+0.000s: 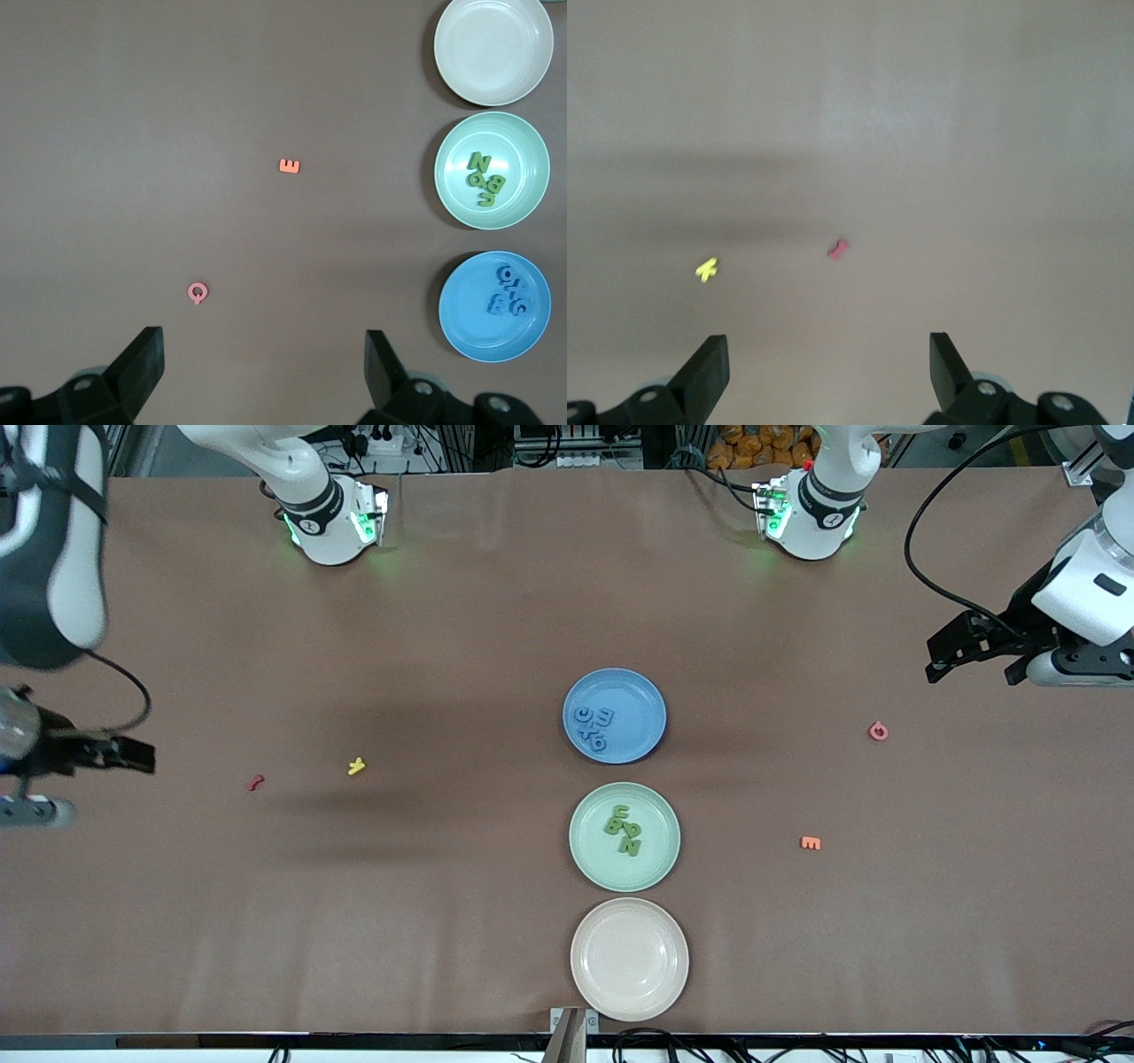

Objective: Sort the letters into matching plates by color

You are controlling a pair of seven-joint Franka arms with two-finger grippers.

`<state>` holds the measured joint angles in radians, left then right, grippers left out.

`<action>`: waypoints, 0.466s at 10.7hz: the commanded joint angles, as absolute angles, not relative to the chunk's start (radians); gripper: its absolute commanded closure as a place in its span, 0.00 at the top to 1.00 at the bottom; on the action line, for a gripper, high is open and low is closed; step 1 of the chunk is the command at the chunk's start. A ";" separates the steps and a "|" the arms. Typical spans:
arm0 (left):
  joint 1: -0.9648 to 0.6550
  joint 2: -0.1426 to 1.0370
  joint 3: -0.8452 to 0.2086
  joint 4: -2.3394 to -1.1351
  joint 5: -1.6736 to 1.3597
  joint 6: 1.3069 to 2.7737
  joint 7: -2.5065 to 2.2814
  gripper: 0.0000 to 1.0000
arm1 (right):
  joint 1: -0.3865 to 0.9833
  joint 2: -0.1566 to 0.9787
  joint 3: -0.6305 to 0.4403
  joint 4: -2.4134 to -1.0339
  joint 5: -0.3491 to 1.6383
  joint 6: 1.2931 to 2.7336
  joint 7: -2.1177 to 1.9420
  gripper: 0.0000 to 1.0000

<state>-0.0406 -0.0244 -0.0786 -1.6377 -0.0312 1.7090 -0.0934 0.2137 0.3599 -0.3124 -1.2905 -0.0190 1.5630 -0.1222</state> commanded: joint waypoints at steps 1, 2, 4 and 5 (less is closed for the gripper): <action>-0.038 -0.074 -0.083 -1.690 -0.043 1.724 -0.081 1.00 | 0.203 0.191 -0.295 -1.309 -0.041 1.407 -0.107 1.00; -0.040 -0.074 -0.083 -1.690 -0.041 1.724 -0.083 1.00 | 0.204 0.148 -0.293 -1.305 -0.035 1.372 -0.104 1.00; -0.069 -0.071 -0.072 -1.690 -0.037 1.724 -0.086 1.00 | 0.206 0.054 -0.258 -1.307 -0.025 1.362 0.077 1.00; -0.105 -0.071 -0.037 -1.689 -0.026 1.724 -0.089 1.00 | 0.206 0.031 -0.239 -1.319 -0.026 1.332 0.089 1.00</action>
<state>-0.0490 -0.0472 -0.0813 -1.6629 -0.0311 1.7090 -0.0934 0.2133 0.1154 -0.2943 -1.2848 -0.0217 1.3703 -0.0141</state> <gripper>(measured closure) 0.000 0.000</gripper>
